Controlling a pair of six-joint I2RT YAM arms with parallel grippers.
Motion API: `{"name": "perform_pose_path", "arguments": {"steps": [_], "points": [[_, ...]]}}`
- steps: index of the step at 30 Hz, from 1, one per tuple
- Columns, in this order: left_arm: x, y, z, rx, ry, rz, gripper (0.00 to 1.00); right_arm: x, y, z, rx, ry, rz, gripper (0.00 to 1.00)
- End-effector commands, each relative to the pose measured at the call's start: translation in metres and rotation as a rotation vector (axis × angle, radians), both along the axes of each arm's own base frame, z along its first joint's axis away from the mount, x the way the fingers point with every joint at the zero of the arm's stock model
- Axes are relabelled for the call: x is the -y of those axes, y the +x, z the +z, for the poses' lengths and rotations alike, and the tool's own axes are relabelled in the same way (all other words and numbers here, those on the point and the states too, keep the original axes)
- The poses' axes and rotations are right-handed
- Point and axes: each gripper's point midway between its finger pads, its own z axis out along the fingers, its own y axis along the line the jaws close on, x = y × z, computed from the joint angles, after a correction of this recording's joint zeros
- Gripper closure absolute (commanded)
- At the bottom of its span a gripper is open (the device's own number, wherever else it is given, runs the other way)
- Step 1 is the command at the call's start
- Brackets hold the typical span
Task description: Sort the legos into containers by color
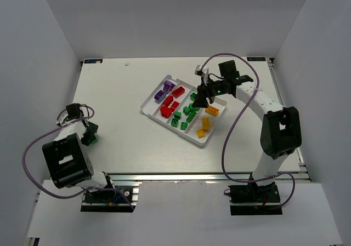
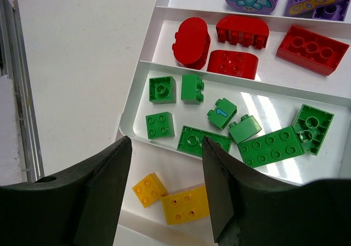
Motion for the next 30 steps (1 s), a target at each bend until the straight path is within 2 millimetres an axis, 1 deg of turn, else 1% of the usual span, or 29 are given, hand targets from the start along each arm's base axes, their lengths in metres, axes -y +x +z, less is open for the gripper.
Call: {"name": "perform_pose_path", "arguments": {"steps": [1, 3, 5, 6, 7, 9, 10, 11, 12, 13, 14, 15, 16, 17, 18, 19, 20, 21, 22, 23, 25, 26, 27, 28, 30], "points": [[0.033, 0.025, 0.027, 0.194, -0.117, -0.15, 0.58, -0.006, 0.0, 0.019, 0.03, 0.047, 0.018, 0.4], [0.052, 0.033, 0.039, 0.276, -0.157, -0.219, 0.61, -0.006, -0.001, 0.019, 0.033, 0.049, 0.018, 0.4], [0.081, 0.04, 0.05, 0.341, -0.217, -0.305, 0.63, -0.006, -0.003, 0.022, 0.039, 0.056, 0.017, 0.4], [0.092, 0.043, 0.058, 0.386, -0.226, -0.339, 0.63, -0.006, -0.004, 0.02, 0.038, 0.058, 0.015, 0.4], [0.112, 0.046, 0.062, 0.417, -0.263, -0.383, 0.63, -0.005, -0.005, 0.022, 0.04, 0.061, 0.011, 0.4], [0.144, 0.053, 0.078, 0.516, -0.336, -0.447, 0.63, -0.004, -0.009, 0.022, 0.044, 0.065, 0.01, 0.4], [0.17, 0.054, 0.084, 0.545, -0.376, -0.513, 0.64, -0.004, -0.011, 0.023, 0.046, 0.067, 0.008, 0.4], [0.186, 0.06, 0.095, 0.603, -0.401, -0.556, 0.64, -0.003, -0.012, 0.022, 0.046, 0.066, 0.007, 0.4], [0.2, 0.06, 0.098, 0.622, -0.434, -0.564, 0.64, -0.002, -0.013, 0.025, 0.057, 0.068, 0.003, 0.4], [0.23, 0.057, 0.103, 0.631, -0.465, -0.641, 0.64, -0.001, -0.016, 0.023, 0.056, 0.067, 0.004, 0.4], [0.244, 0.058, 0.106, 0.641, -0.482, -0.669, 0.65, 0.0, -0.016, 0.023, 0.063, 0.065, 0.0, 0.4], [0.27, 0.06, 0.119, 0.677, -0.506, -0.732, 0.65, 0.002, -0.018, 0.026, 0.073, 0.066, -0.004, 0.4], [0.283, 0.061, 0.114, 0.656, -0.518, -0.752, 0.65, 0.003, -0.02, 0.023, 0.071, 0.063, -0.006, 0.4], [0.296, 0.062, 0.113, 0.642, -0.526, -0.778, 0.65, 0.005, -0.019, 0.025, 0.082, 0.063, -0.012, 0.4], [0.309, 0.068, 0.118, 0.663, -0.515, -0.809, 0.65, 0.008, -0.019, 0.029, 0.093, 0.066, -0.023, 0.4], [0.334, 0.07, 0.131, 0.675, -0.526, -0.872, 0.65, 0.011, -0.018, 0.029, 0.097, 0.067, -0.033, 0.4], [0.347, 0.072, 0.115, 0.622, -0.53, -0.891, 0.65, 0.014, -0.019, 0.027, 0.096, 0.066, -0.043, 0.4], [0.359, 0.076, 0.116, 0.62, -0.532, -0.917, 0.65, 0.019, -0.017, 0.032, 0.107, 0.07, -0.062, 0.4], [0.378, 0.08, 0.126, 0.635, -0.533, -0.954, 0.65, 0.022, -0.016, 0.032, 0.107, 0.07, -0.07, 0.4], [0.388, 0.084, 0.11, 0.59, -0.528, -0.962, 0.65, 0.026, -0.018, 0.029, 0.103, 0.066, -0.08, 0.4], [0.408, 0.086, 0.105, 0.562, -0.522, -1.0, 0.65, 0.036, -0.016, 0.033, 0.115, 0.071, -0.106, 0.39], [0.418, 0.098, 0.117, 0.592, -0.512, -1.008, 0.65, 0.039, -0.016, 0.033, 0.116, 0.072, -0.112, 0.39], [0.421, 0.098, 0.098, 0.532, -0.505, -1.007, 0.65, 0.045, -0.017, 0.032, 0.115, 0.071, -0.126, 0.39], [0.426, 0.1, 0.096, 0.525, -0.501, -1.011, 0.65, 0.048, -0.017, 0.031, 0.114, 0.071, -0.132, 0.39], [0.429, 0.109, 0.097, 0.525, -0.484, -1.001, 0.63, 0.055, -0.02, 0.027, 0.104, 0.069, -0.147, 0.39]]}}
